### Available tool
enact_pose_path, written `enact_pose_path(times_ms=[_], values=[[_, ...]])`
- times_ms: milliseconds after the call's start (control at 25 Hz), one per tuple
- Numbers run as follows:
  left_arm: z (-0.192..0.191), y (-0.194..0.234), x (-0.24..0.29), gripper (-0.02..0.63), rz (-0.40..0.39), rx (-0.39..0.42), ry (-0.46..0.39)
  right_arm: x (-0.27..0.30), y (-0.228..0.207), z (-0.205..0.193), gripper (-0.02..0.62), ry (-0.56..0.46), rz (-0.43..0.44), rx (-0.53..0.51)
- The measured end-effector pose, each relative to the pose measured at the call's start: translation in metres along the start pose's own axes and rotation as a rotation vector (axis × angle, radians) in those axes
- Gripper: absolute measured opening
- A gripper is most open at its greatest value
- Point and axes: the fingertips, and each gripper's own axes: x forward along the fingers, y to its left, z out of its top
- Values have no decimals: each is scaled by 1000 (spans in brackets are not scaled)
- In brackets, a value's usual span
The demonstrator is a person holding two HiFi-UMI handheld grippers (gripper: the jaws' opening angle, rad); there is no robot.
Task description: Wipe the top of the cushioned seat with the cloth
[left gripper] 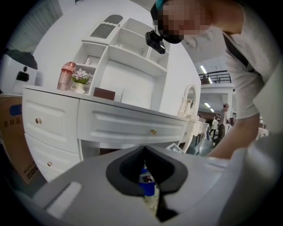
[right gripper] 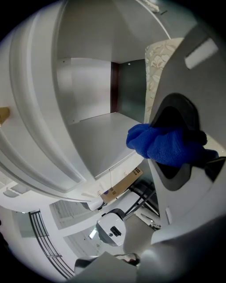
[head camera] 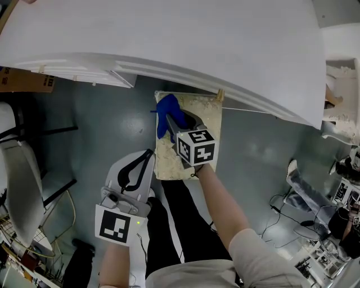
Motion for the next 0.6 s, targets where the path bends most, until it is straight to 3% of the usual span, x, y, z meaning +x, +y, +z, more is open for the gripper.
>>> enact_pose_path(times_ms=[320,600], values=[[-8,-1,0,0,-4,0,23,35,-9,-18,170,119,-40,-65],[-5,0,1,0,7,-4,10,38,-18,-22,121,192,-99,-136]])
